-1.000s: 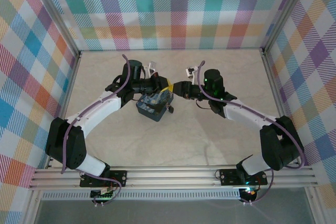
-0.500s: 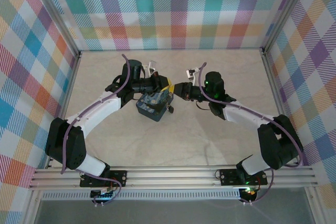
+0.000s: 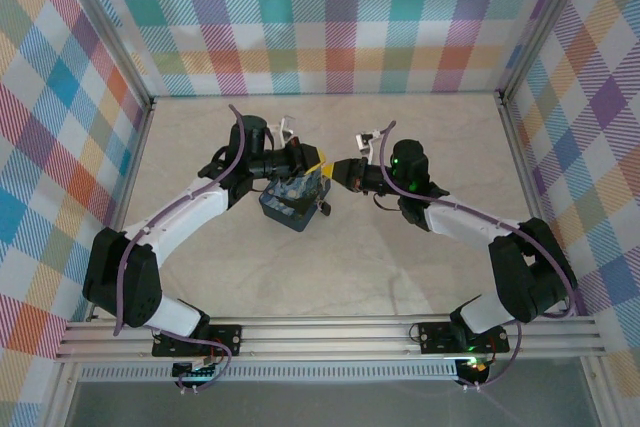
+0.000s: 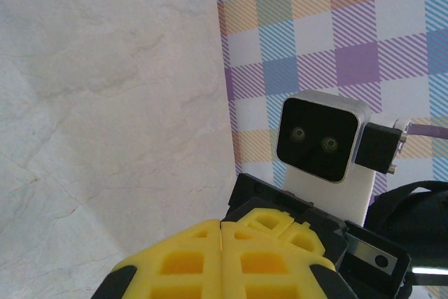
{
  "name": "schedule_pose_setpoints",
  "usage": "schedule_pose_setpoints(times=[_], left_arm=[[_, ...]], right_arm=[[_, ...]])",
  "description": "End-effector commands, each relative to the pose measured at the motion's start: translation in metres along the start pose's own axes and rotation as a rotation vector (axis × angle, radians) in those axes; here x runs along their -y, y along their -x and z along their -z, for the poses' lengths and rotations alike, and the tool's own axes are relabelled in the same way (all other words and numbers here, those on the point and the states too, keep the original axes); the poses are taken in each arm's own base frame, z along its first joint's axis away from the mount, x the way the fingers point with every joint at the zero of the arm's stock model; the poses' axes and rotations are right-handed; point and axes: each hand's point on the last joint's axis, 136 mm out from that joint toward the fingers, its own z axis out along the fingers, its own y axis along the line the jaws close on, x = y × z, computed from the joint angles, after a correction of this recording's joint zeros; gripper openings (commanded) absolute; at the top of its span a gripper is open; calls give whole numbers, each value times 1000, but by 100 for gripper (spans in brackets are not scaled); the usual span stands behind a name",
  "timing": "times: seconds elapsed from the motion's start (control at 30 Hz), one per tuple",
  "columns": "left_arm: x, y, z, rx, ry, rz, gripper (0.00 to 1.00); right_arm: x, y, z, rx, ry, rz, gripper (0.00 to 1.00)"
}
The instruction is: Unlock the padlock with the key
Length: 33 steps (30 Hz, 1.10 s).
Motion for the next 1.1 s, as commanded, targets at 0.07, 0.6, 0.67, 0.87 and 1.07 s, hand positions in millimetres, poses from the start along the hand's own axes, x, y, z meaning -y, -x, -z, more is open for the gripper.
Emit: schedule_pose_setpoints(times=[0.07,0.6,0.67,0.87,1.07], left_arm=[[-9,5,13,50,59,-2,34],[-36,-12,12,-62,253,71,43],[-36,-18,7,-93,246,79,43],[-45,-30,-6,-156,276,106,40],[-42,-33,-15,-169,255,128,40]], right_arm=[[-1,-4,8,-3,-43,78,0],[33,-24,21,-144,-251,329,0],[31,-25,18,-158,-232,338,0],[37,-28,16,-196,-246,364,0],[36,-35,13,-245,-210,363,0]])
